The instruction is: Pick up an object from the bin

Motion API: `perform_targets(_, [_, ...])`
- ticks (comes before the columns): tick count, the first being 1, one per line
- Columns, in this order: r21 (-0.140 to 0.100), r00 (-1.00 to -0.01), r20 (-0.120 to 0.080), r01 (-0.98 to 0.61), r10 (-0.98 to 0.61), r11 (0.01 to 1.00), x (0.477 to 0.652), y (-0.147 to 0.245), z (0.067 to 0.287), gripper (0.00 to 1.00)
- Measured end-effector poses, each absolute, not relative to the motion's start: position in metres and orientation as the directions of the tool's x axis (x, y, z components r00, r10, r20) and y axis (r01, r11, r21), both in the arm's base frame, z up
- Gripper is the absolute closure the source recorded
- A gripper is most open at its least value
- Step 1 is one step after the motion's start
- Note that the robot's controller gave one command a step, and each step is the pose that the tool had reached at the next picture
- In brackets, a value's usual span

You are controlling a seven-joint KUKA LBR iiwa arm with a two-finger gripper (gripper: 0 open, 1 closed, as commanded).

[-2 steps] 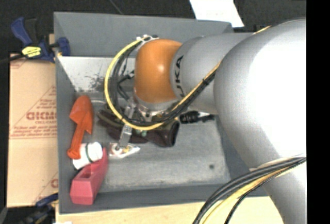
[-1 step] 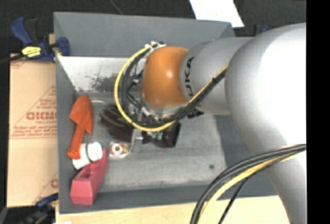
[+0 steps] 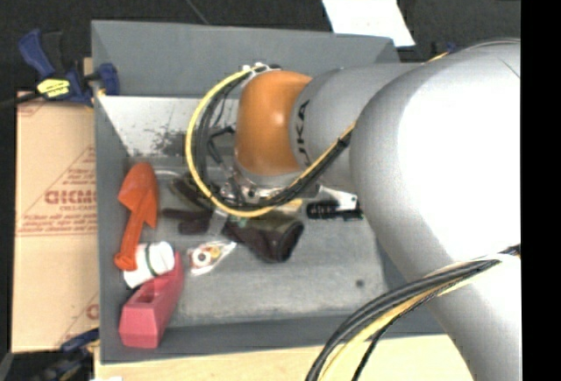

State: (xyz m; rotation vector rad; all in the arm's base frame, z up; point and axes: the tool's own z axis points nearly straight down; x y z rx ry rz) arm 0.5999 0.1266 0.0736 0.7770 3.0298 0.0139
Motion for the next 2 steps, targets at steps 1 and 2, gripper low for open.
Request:
perform_targets(1, [0.012, -0.877, -0.011, 0.481, 0.481, 0.877, 0.600, 0.127, 0.074, 1.00])
perform_targets(2, [0.005, -0.877, -0.003, 0.481, 0.481, 0.877, 0.596, 0.126, 0.096, 1.00])
